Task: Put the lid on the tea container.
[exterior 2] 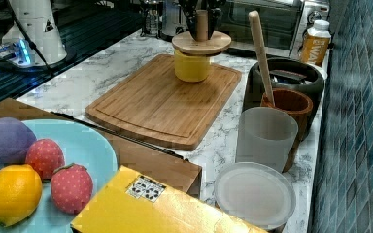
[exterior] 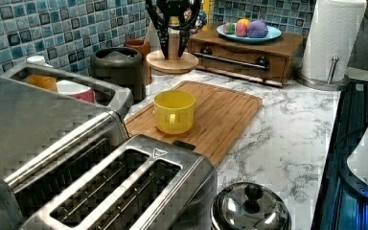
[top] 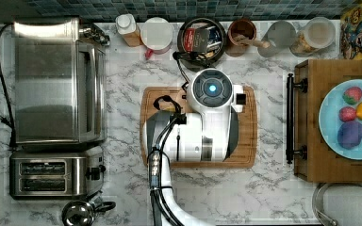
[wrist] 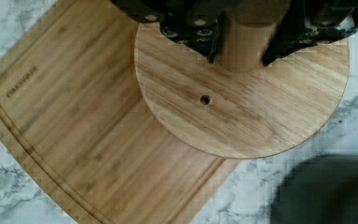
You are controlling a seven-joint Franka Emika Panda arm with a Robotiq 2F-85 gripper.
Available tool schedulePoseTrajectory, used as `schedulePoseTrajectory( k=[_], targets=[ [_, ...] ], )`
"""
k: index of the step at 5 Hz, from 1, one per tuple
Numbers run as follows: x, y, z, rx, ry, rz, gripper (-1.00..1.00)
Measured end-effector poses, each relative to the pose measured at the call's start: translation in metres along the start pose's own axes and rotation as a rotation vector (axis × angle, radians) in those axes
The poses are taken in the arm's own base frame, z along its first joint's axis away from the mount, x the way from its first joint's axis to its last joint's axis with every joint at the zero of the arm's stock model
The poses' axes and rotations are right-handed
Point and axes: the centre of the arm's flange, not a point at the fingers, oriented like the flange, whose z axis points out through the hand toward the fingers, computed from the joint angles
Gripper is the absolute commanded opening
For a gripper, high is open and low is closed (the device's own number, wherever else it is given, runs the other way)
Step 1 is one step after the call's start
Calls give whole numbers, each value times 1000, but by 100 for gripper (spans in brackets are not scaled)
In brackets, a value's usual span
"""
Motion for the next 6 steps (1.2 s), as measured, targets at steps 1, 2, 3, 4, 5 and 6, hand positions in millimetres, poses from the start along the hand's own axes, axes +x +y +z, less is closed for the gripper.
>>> schedulePoseTrajectory(
  k=[1,2,3,4,5,6],
  targets=[
    [8,-6,4,-57,-52,4,-100],
    [26,-21,6,-62,-54,9,-100],
    [41,-33,1,-45,-36,13,-100],
    [46,-38,-19,-9,-38,27,-100],
    [54,-45,-49,41,-14,36,-100],
    [64,-51,-76,100,52,35,-100]
  ],
)
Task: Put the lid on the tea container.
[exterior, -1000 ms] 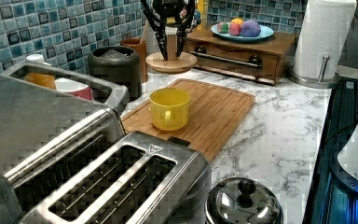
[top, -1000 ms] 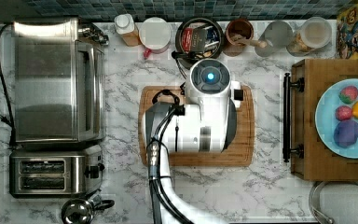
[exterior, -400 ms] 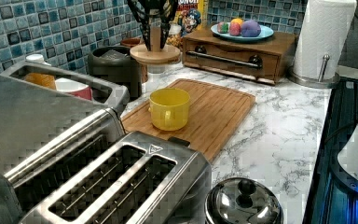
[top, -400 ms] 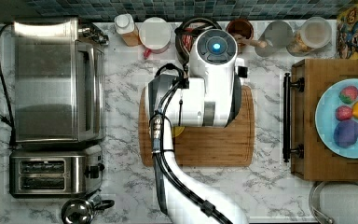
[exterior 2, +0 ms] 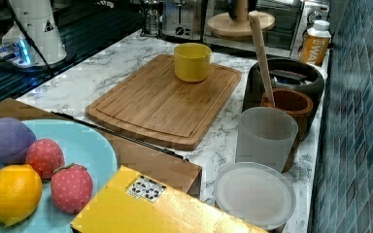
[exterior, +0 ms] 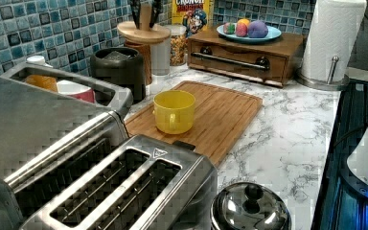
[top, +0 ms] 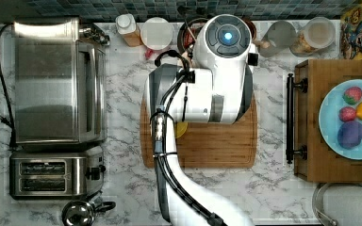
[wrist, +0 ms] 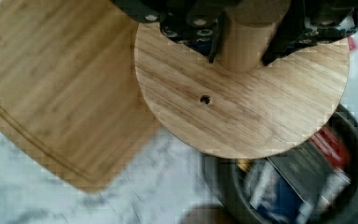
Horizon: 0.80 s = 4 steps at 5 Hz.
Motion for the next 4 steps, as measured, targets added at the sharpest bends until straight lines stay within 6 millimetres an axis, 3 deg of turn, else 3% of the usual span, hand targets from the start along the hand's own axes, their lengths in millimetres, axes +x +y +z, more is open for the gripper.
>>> schedulePoseTrajectory(
  k=[2,3,4],
  targets=[
    [17,-17,-32,36,148,-45,-100],
    [28,-34,-37,30,147,-49,-100],
    [42,-53,-26,17,174,-63,-100]
  ],
)
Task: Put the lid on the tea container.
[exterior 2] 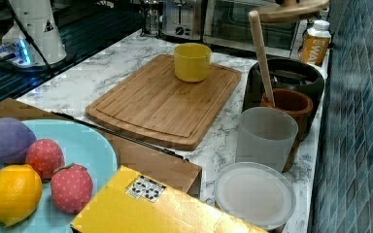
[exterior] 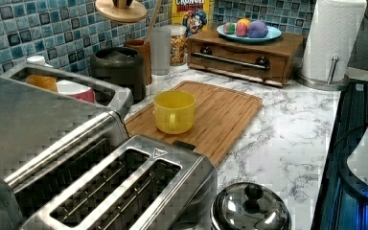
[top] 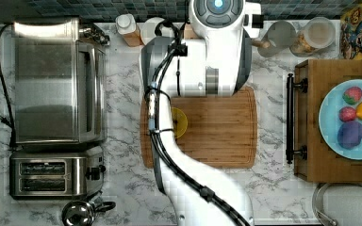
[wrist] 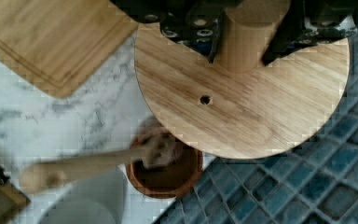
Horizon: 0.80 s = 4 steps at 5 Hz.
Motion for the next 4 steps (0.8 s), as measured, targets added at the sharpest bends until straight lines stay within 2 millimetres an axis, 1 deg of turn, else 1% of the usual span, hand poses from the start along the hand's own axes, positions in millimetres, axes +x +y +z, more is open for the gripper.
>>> schedulePoseTrajectory(
  k=[1,2,3,4],
  targets=[
    [5,-10,25,-17,-3,-6,-100],
    [0,-11,53,-53,-41,-13,-100],
    [-6,-10,71,-90,-80,-18,-100],
    [-10,-12,84,-102,-100,-23,-100]
  ],
)
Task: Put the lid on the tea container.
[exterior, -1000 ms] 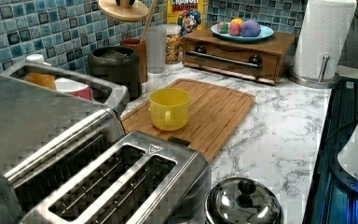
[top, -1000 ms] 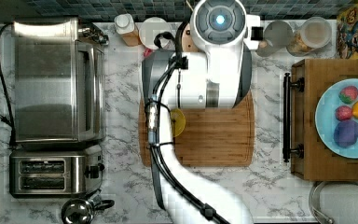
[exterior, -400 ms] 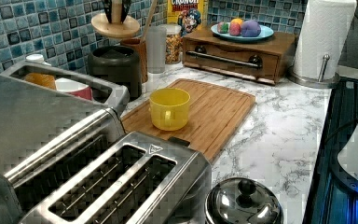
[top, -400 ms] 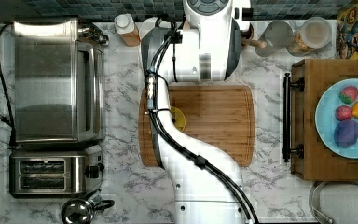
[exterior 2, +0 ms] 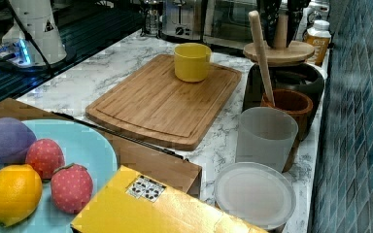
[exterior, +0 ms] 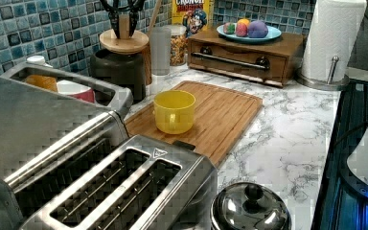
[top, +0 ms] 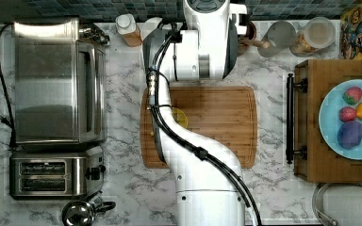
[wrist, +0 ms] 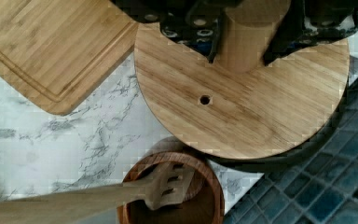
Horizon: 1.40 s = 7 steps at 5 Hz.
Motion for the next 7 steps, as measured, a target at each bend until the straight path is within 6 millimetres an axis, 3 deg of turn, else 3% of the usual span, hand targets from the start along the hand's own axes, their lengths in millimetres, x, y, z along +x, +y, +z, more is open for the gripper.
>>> schedulePoseTrajectory(
  k=[2,5,7],
  targets=[
    [-9,-16,9,50,20,-21,-100],
    [-3,-8,11,15,28,-16,-100],
    [-3,-13,12,43,38,-15,-100]
  ],
)
